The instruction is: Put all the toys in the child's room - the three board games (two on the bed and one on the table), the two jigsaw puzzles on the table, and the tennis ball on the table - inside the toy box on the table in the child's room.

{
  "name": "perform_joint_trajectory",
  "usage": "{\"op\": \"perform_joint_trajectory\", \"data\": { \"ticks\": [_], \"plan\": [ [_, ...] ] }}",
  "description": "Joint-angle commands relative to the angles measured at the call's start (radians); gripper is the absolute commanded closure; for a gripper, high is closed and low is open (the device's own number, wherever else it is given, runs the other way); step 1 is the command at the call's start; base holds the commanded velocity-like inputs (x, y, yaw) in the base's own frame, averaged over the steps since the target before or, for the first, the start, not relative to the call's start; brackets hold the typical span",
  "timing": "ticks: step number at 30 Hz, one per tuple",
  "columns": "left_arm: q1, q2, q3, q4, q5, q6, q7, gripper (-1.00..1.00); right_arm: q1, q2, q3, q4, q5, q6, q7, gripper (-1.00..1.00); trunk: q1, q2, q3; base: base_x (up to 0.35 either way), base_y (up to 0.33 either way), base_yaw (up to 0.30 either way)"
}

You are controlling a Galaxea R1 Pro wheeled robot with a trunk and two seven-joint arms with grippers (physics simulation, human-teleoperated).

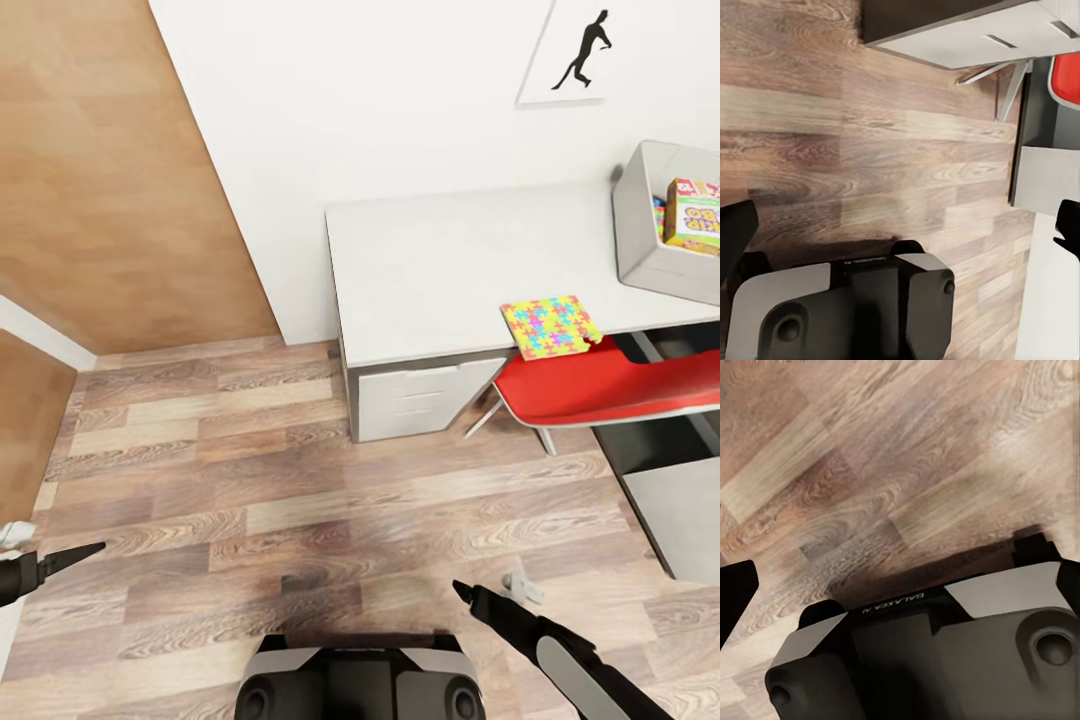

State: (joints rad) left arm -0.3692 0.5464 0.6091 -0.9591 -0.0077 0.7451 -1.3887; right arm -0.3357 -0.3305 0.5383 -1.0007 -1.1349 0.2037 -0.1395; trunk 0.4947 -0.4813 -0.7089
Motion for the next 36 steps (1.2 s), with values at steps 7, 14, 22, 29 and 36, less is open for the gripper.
{"op": "perform_joint_trajectory", "data": {
  "ticks": [7,14,22,29,36],
  "plan": [
    [-0.001,0.004,0.001,0.0,-0.001,0.013,0.041,-1.0,0.0,0.003,-0.013,0.019,-0.007,-0.004,0.023,-1.0,0.001,-0.001,0.01,0.0,0.0,-0.001],
    [-0.001,0.006,0.001,0.0,-0.001,0.015,0.084,-1.0,0.0,0.002,-0.018,0.025,-0.006,-0.004,0.036,-1.0,0.001,-0.001,0.022,0.0,0.0,0.0],
    [-0.001,0.003,-0.005,0.0,-0.002,0.014,0.119,-1.0,-0.001,0.0,-0.018,0.024,-0.006,-0.004,0.038,-1.0,0.001,-0.001,0.034,0.0,0.0,0.0],
    [-0.001,0.002,-0.006,-0.001,-0.002,0.015,0.176,-1.0,-0.002,-0.003,-0.018,0.026,-0.006,-0.002,0.04,-1.0,0.001,-0.001,0.046,0.0,0.0,0.0],
    [-0.001,0.001,-0.006,-0.002,-0.002,0.016,0.195,-1.0,-0.001,-0.004,-0.019,0.026,-0.006,-0.001,0.073,-1.0,0.001,-0.001,0.057,0.0,0.0,0.0]
  ]
}}
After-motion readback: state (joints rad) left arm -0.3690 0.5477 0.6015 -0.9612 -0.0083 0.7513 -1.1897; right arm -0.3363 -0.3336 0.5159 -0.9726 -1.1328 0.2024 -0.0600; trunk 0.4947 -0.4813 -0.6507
